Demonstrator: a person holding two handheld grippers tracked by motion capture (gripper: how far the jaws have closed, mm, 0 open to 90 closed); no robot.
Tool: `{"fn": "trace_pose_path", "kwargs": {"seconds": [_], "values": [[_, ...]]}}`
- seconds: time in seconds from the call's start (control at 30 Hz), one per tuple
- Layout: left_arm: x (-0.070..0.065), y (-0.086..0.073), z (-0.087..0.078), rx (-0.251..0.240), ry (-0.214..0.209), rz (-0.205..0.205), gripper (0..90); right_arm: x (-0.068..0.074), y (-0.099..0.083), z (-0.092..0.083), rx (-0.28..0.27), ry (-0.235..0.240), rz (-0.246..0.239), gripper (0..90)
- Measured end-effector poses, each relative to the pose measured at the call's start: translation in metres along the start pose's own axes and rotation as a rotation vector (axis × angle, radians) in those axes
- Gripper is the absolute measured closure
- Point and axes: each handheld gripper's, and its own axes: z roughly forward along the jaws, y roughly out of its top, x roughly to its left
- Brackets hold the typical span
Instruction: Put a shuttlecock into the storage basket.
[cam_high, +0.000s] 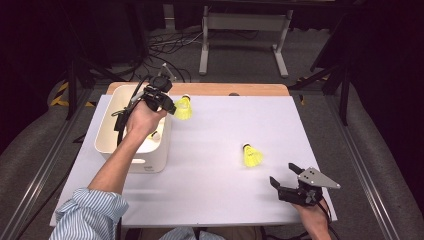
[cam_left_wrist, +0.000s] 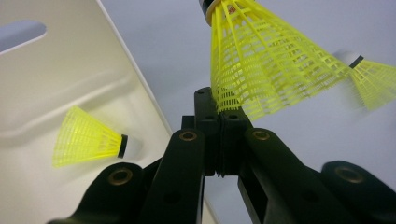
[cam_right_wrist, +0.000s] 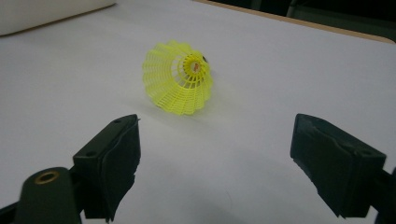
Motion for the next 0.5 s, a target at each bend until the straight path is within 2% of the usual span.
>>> {"fn": "trace_pose_path", "kwargs": {"seconds": [0.5], "values": [[0.0068, -0.0024, -0.0072, -0.011, 0.005, -0.013, 89.3, 0.0001, 0.0000, 0.0002, 0.001, 0.001, 0.000, 16.6]]}}
